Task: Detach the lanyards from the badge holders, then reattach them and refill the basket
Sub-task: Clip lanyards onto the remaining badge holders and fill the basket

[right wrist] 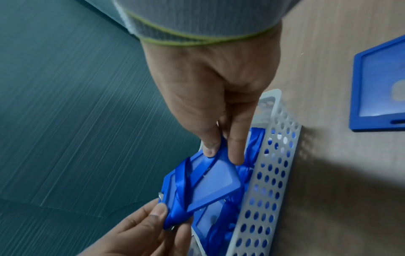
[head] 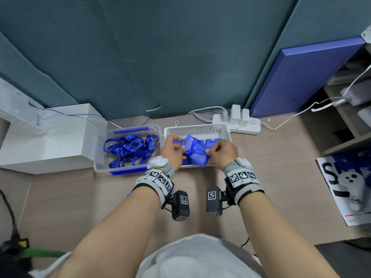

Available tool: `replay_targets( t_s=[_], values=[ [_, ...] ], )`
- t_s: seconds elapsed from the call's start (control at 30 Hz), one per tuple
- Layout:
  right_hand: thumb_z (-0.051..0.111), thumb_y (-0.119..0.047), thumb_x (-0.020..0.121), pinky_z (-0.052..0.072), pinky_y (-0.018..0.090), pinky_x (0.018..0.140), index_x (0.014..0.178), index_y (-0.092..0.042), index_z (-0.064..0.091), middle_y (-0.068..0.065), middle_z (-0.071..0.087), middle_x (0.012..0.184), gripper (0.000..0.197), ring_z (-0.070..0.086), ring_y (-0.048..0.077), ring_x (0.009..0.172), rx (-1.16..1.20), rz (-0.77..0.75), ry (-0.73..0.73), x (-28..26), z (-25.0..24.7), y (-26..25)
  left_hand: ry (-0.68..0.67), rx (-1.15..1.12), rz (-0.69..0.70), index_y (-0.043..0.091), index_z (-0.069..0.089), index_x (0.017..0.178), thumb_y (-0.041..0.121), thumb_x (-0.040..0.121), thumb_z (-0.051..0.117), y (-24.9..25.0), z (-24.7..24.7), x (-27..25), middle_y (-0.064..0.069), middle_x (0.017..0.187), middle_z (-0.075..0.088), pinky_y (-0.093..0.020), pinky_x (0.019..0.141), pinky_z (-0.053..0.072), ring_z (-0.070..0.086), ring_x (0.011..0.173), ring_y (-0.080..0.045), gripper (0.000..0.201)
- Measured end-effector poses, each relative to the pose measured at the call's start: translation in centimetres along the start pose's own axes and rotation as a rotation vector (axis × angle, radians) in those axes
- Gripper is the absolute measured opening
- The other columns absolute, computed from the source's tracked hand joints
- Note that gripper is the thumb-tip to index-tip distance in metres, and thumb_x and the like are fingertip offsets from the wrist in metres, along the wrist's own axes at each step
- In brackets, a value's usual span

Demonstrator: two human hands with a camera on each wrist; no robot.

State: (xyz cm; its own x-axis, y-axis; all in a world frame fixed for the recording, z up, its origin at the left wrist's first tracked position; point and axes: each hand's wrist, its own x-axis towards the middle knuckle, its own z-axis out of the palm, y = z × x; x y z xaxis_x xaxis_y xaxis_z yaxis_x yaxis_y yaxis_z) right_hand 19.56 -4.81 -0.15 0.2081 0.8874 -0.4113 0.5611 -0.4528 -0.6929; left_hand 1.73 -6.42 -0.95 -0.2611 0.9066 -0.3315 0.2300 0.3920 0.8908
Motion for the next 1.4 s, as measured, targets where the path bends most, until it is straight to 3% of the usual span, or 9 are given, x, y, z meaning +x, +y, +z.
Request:
replay_targets(
  t_s=[0.13,0.2,0.3,0.53,0.73,1.03,1.13,1.23,1.4],
  values=[
    [0.076,-0.006,0.076,0.053,0.025,0.048,0.092,-0.023,0.054,0.008,0.062,0.065,0.032,0.060,0.019,0.049,0.115,0.012,-0.099,2.2,0.0,-0.1,0.057,0.107,0.023,0.034,0.058,0.098,0.006,0.093,0.055,-0.1,0.4,2.9,-0.005,0.097,0.069,-0.045,0.070,0.062,0.067,0.072,-0.021,0.028],
    [0.071,-0.001,0.075,0.057,0.029,0.055,0.090,-0.020,0.062,0.008,0.067,0.064,0.027,0.064,0.019,0.053,0.108,-0.002,-0.156,2.8,-0.1,0.0,0.101,0.192,0.072,0.040,0.058,0.096,0.006,0.090,0.056,-0.6,0.4,3.7,-0.001,0.100,0.064,-0.047,0.077,0.059,0.065,0.083,-0.021,0.034],
    [0.068,-0.007,0.071,0.063,0.042,0.070,0.078,-0.020,0.069,0.000,0.069,0.064,0.015,0.068,0.024,0.062,-0.001,-0.004,-0.211,4.2,0.6,1.3,0.094,0.320,0.122,0.030,0.063,0.103,0.003,0.091,0.056,-0.8,0.9,4.7,-0.002,0.104,0.060,-0.031,0.081,0.049,0.058,0.088,-0.018,0.030],
    [0.076,-0.010,0.081,0.048,0.021,0.066,0.076,-0.023,0.070,-0.009,0.069,0.068,0.015,0.062,0.006,0.061,-0.093,-0.001,-0.329,5.4,1.2,2.8,-0.005,0.518,0.227,0.019,0.059,0.100,0.005,0.094,0.058,-1.9,2.4,5.7,0.003,0.102,0.058,-0.028,0.072,0.041,0.053,0.082,-0.015,0.014],
    [0.052,0.000,0.078,0.061,0.035,0.079,0.072,-0.024,0.070,-0.006,0.073,0.076,0.031,0.073,0.021,0.080,-0.157,0.061,-0.333,6.1,1.3,2.8,-0.095,0.687,0.322,0.026,0.056,0.096,0.011,0.089,0.064,-2.5,3.2,6.1,0.009,0.096,0.062,-0.040,0.080,0.048,0.057,0.085,-0.021,0.019],
    [0.053,-0.002,0.080,0.059,0.035,0.085,0.070,-0.027,0.070,-0.010,0.070,0.077,0.032,0.071,0.021,0.083,-0.171,0.029,-0.316,5.8,1.4,3.1,-0.085,0.955,0.383,0.032,0.062,0.109,0.019,0.089,0.062,-2.2,3.0,6.3,0.004,0.115,0.061,-0.040,0.087,0.039,0.053,0.108,-0.027,0.024],
    [0.047,-0.010,0.076,0.059,0.039,0.082,0.073,-0.026,0.069,-0.003,0.074,0.086,0.028,0.072,0.026,0.087,-0.051,0.016,-0.259,5.2,0.4,3.0,-0.051,0.929,0.396,0.031,0.063,0.112,0.011,0.086,0.060,-1.7,2.6,5.2,0.003,0.119,0.057,-0.040,0.090,0.038,0.052,0.112,-0.026,0.033],
    [0.049,-0.008,0.076,0.056,0.037,0.072,0.074,-0.028,0.069,-0.003,0.072,0.075,0.028,0.068,0.023,0.072,0.064,-0.040,-0.156,4.8,-0.9,3.2,-0.053,0.784,0.374,0.028,0.063,0.109,0.005,0.085,0.056,-0.8,2.9,3.9,0.000,0.118,0.053,-0.042,0.086,0.045,0.057,0.100,-0.030,0.034],
    [0.050,-0.008,0.081,0.052,0.034,0.070,0.084,-0.028,0.065,-0.006,0.064,0.073,0.025,0.064,0.024,0.074,0.148,-0.050,0.133,1.7,-4.5,4.8,-0.244,0.635,0.439,0.024,0.058,0.104,0.009,0.090,0.048,1.1,4.9,-0.2,0.000,0.106,0.051,-0.040,0.072,0.050,0.057,0.081,-0.027,0.024]
  ],
)
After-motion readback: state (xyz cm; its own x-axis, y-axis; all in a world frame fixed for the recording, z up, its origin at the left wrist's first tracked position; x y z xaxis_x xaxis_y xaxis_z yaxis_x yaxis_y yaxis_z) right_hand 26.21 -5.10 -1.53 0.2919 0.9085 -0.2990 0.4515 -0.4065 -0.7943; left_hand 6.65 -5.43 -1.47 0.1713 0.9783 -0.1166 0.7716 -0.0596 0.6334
